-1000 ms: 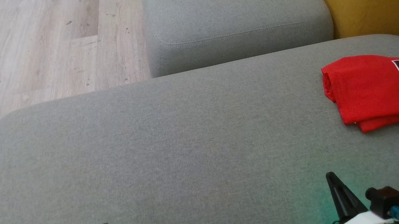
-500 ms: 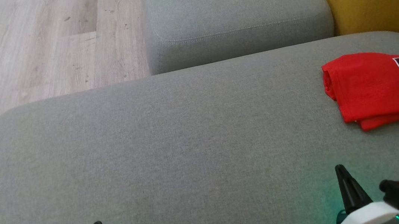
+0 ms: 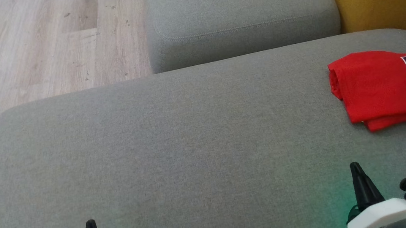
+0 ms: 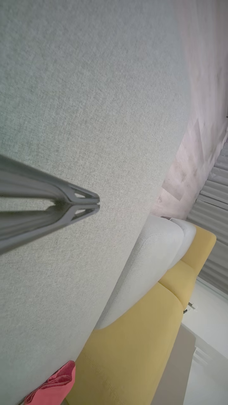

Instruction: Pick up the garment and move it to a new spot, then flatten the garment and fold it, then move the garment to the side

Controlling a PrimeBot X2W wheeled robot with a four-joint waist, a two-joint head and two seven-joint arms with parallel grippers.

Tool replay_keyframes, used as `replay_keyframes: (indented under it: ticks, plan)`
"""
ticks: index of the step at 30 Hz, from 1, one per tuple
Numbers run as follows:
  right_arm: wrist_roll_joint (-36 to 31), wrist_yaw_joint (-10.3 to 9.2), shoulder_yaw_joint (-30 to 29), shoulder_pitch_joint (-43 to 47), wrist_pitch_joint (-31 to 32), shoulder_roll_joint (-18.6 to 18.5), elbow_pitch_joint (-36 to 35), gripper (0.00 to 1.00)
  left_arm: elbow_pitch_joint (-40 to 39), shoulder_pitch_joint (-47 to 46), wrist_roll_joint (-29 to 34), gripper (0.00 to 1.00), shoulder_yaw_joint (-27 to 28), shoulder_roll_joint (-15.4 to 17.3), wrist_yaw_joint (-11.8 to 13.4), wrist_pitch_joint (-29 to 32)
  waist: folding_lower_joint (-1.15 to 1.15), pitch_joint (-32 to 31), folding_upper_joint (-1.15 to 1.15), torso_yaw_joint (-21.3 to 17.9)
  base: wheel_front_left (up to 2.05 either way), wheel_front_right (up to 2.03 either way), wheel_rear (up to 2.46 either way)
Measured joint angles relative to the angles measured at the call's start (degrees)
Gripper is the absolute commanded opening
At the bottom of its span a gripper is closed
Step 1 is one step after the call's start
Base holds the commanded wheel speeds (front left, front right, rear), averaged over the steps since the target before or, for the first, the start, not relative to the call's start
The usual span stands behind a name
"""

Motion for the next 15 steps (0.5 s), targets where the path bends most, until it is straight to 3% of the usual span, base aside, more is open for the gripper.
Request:
replay_keyframes:
  ticks: [15]
  plan:
    - [9.29,0.00,-1.67,-1.25,2.21,0.18,-1.00,0.00,-0.32,-1.41,-9.03,0.00,1.30,-0.01,-0.58,2.08,0.00,0.68,0.00,0.00,0.00,0.00,0.00]
